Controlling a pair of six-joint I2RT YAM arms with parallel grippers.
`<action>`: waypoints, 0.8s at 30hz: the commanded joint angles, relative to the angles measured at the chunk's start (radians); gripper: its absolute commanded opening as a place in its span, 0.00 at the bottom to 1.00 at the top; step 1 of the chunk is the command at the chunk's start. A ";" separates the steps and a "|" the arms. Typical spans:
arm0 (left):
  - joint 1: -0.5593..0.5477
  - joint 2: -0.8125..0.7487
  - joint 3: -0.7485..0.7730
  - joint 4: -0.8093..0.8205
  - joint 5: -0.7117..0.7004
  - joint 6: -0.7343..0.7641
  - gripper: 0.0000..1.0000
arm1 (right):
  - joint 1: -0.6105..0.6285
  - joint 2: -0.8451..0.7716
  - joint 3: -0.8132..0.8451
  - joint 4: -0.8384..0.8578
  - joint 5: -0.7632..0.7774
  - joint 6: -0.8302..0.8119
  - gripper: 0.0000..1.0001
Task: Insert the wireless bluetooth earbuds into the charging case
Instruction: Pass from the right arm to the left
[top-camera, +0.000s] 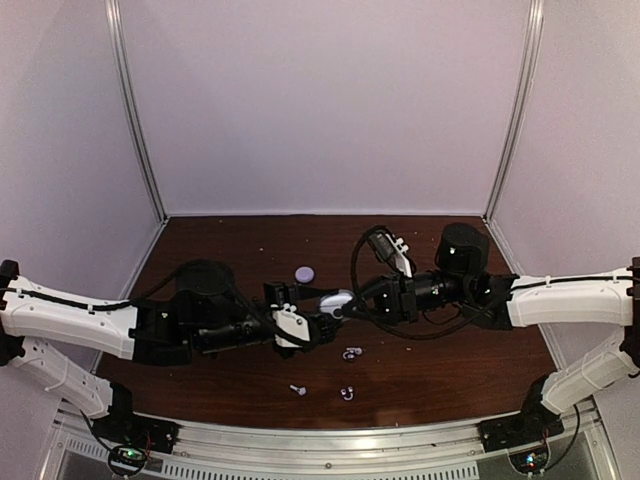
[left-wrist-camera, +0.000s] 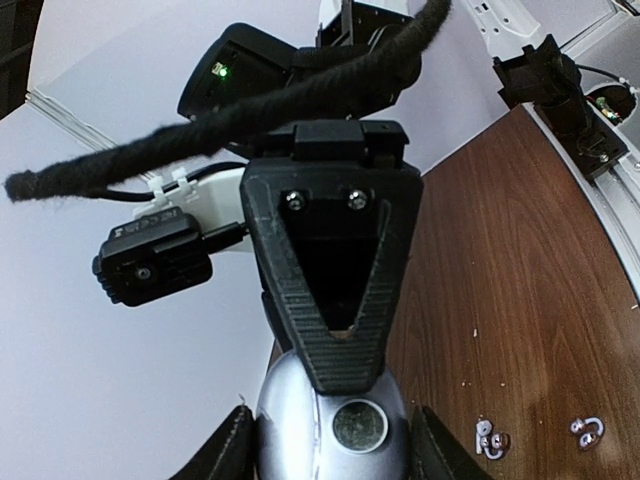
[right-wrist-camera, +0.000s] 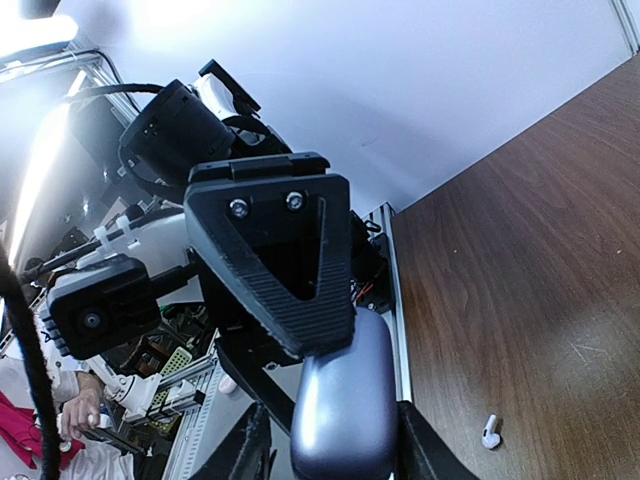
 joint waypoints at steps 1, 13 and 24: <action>0.007 0.019 -0.002 0.065 -0.009 0.012 0.37 | -0.001 0.004 -0.032 0.130 -0.020 0.055 0.42; 0.007 0.038 0.001 0.100 -0.026 0.006 0.36 | -0.001 0.022 -0.042 0.129 -0.013 0.051 0.42; 0.007 0.045 -0.004 0.147 -0.062 0.000 0.35 | -0.001 0.031 -0.044 0.121 -0.013 0.038 0.41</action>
